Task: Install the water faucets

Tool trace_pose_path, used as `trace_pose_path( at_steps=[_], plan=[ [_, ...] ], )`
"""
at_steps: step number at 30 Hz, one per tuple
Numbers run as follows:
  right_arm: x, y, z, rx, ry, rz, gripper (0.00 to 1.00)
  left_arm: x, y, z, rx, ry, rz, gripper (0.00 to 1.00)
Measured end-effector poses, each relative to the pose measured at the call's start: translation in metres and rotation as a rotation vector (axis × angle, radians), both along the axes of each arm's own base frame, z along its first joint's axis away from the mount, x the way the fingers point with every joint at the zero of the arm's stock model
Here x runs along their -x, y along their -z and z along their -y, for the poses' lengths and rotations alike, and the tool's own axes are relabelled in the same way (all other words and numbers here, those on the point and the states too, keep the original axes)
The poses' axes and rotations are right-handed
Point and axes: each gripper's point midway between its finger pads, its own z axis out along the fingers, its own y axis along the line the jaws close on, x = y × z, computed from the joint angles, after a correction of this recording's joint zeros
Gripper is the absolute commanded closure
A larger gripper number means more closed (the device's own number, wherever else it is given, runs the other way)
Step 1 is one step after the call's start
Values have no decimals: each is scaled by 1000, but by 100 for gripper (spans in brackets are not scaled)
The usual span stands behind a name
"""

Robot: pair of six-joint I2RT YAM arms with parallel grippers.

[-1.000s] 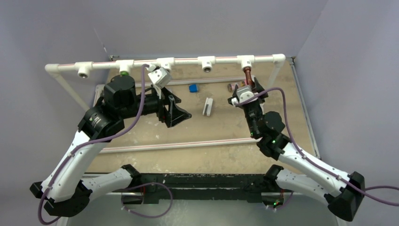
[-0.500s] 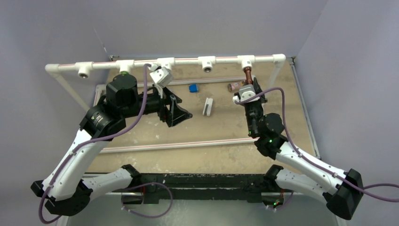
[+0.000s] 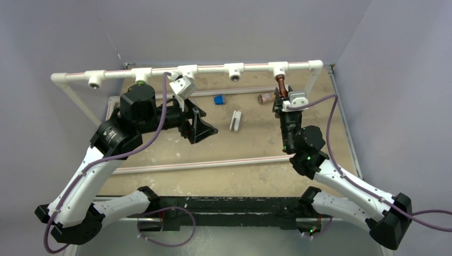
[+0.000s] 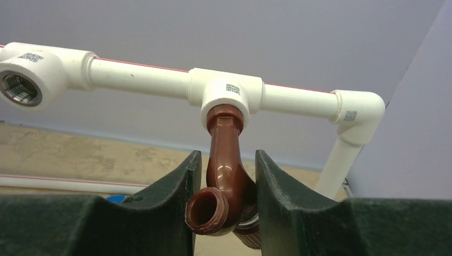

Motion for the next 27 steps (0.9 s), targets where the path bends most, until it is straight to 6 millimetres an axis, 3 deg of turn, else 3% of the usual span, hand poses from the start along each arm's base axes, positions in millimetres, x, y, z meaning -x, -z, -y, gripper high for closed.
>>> trace_pose_path(
  at_steps=[5,12,19,22,27],
  plan=[
    [-3,0,-1,-3,7,-13,52,1,-1,-1,3,0,4,23],
    [-1,4,-6,-32,-22,-34,22,2,-2,-1,5,0,7,23],
    [5,4,-6,-35,-48,-68,9,1,-1,-1,3,0,4,23],
    [9,-14,-4,-67,-59,-70,7,-2,1,0,-3,-4,-2,23],
    [24,-64,11,-162,-75,-24,3,-7,7,4,-17,-10,-18,23]
  ],
)
